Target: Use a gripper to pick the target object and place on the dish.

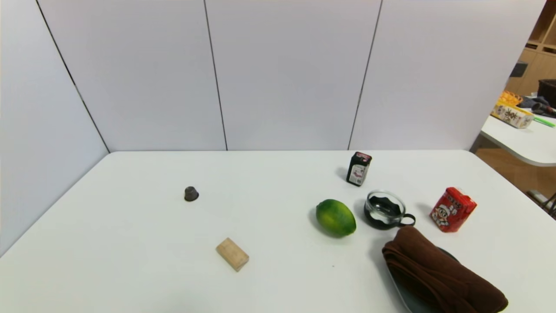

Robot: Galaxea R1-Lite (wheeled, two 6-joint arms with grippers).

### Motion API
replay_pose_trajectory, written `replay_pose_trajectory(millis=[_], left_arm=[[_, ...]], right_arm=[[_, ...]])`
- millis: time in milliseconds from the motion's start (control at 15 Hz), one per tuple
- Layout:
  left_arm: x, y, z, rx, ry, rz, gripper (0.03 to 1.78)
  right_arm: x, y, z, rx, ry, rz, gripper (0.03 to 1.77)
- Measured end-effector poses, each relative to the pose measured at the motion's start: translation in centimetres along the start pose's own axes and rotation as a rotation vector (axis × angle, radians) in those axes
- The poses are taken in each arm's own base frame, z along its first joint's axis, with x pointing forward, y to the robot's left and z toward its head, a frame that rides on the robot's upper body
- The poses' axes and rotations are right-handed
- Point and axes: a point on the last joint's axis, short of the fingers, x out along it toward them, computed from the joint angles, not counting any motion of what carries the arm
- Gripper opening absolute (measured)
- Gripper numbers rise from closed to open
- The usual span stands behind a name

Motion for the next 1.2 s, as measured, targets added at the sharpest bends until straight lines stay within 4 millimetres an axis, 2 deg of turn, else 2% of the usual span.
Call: replay_pose_trajectory(millis=[133,333,533,667,1067,1200], left_arm=[[0.0,0.0,0.0,0.0,0.0,0.0,1.69],[0.0,0.0,0.0,0.0,0.0,0.0,1.69],[0.0,0.0,0.0,0.0,0.0,0.0,1.69],[0.0,0.0,0.0,0.0,0.0,0.0,1.69],[0.0,0.0,0.0,0.0,0.0,0.0,1.69],[0.0,0.0,0.0,0.0,0.0,0.0,1.69]], right_arm=[[-2.5,0.9,-0.5,0.02,-0.066,-0.05,1.69],[-5.1,2.0,-1.8,0.039,-0.092,-0.146,1.69],[-6.5,2.9,-3.6,0.051,-0.092,-0.206,1.69],[-7.1,3.7,-5.5,0.068,-0.069,-0.22,1.69],[-7.9,7.0,-13.4,0.101,0.073,-0.189,1.69],[-8.1,7.7,-14.9,0.109,0.131,-0.166,1.69]])
